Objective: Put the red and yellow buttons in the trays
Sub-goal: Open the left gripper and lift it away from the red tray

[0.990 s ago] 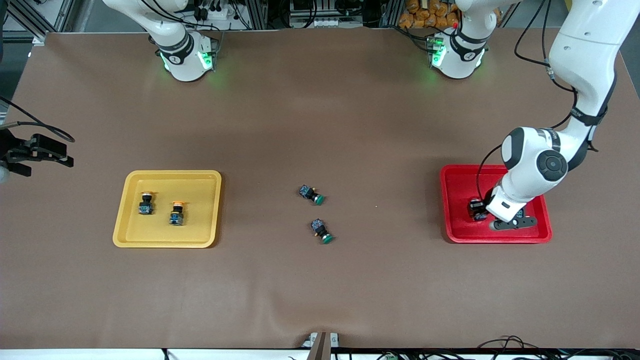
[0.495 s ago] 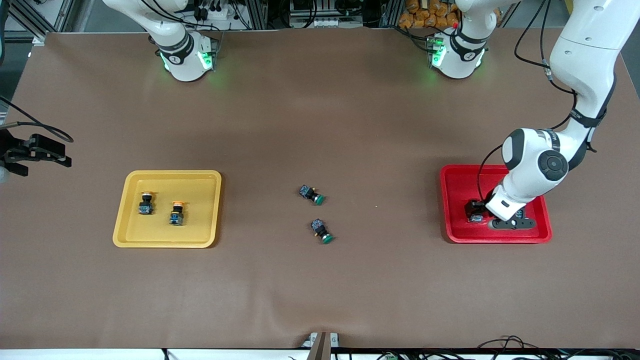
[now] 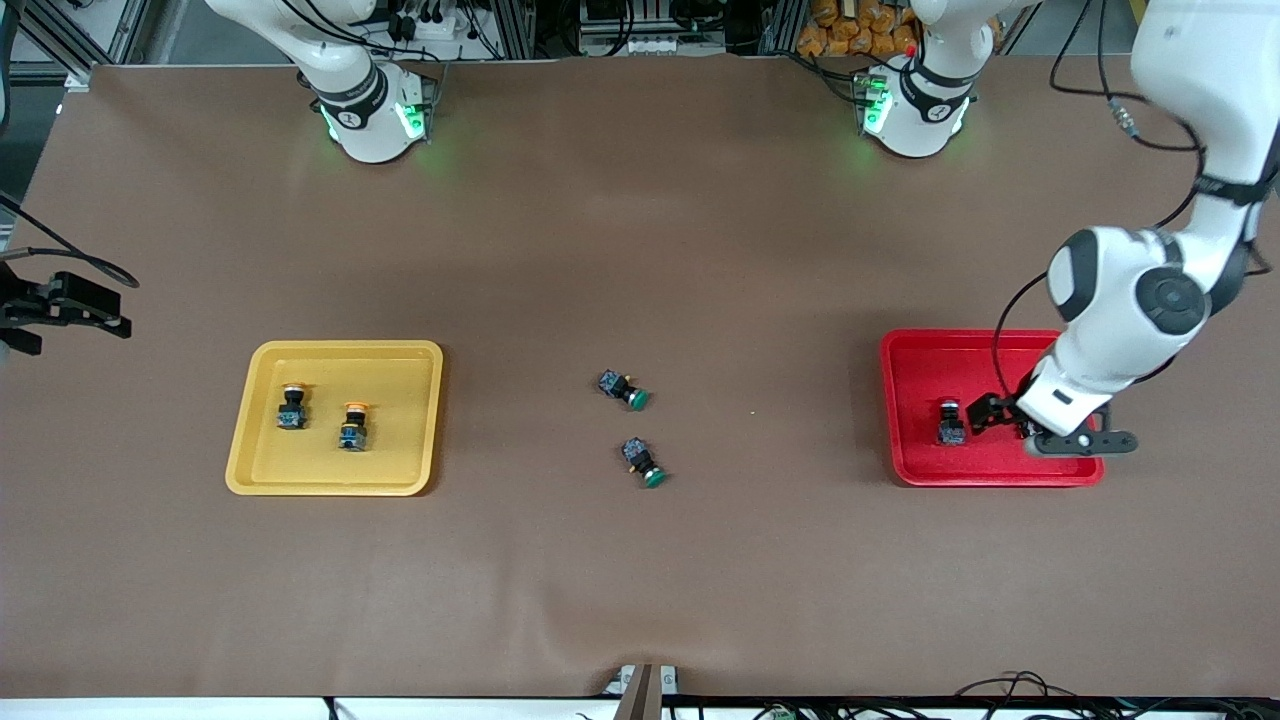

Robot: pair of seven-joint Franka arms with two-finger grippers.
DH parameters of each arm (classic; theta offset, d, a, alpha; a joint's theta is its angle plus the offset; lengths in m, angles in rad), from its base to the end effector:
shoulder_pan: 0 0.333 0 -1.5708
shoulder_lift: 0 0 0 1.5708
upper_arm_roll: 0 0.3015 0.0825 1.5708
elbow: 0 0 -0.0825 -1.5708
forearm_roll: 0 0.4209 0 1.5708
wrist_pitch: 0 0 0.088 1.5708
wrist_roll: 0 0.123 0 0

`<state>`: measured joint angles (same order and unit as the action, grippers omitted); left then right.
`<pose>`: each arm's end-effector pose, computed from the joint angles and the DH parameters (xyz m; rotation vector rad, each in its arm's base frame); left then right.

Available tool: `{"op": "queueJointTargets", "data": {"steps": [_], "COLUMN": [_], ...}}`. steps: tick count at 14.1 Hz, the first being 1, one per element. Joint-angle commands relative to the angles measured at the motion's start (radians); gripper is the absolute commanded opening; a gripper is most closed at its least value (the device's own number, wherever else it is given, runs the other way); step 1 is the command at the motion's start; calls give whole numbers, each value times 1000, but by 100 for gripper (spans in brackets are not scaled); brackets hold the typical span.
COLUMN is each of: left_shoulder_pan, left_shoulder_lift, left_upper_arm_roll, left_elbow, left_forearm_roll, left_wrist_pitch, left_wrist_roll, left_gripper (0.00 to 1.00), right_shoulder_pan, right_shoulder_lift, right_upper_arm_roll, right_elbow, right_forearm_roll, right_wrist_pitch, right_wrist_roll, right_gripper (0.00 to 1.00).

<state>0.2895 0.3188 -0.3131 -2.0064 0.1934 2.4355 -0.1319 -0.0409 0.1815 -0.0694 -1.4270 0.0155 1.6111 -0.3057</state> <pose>0.6382 -0.0100 0.2623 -3.1059 0.0154 -0.2072 0.6442 -0.0659 0.5587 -3.1242 -0.3071 -0.0056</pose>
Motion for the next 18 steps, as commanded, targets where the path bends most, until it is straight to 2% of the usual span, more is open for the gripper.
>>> {"op": "queueJointTargets", "data": {"steps": [1, 3, 5, 9, 14, 18], "left_shoulder_pan": [7, 7, 4, 0, 5, 10], "left_shoulder_lift": [-98, -109, -104, -106, -109, -109], "left_upper_arm_roll": [-33, -60, -84, -95, -98, -97], "left_elbow": [59, 173, 324, 510, 603, 624], "left_forearm_roll": [15, 6, 1, 1, -2, -100], "left_wrist_pitch": [-206, -391, -591, -811, -842, -845], "left_wrist_roll": [20, 35, 41, 46, 86, 84], "left_gripper": [100, 100, 100, 100, 100, 100], "right_shoulder_pan": [-10, -10, -10, -10, -7, -7], "right_shoulder_lift": [-4, -2, -4, 0, -2, -2], "right_upper_arm_roll": [17, 17, 17, 17, 19, 19], "right_elbow": [0, 0, 0, 0, 0, 0], "right_forearm_roll": [-23, -23, -23, -23, -22, -22], "right_wrist_pitch": [16, 32, 41, 44, 81, 82], "right_wrist_roll": [-7, -7, -7, -7, -7, -7], "right_gripper": [100, 100, 100, 100, 100, 100]}}
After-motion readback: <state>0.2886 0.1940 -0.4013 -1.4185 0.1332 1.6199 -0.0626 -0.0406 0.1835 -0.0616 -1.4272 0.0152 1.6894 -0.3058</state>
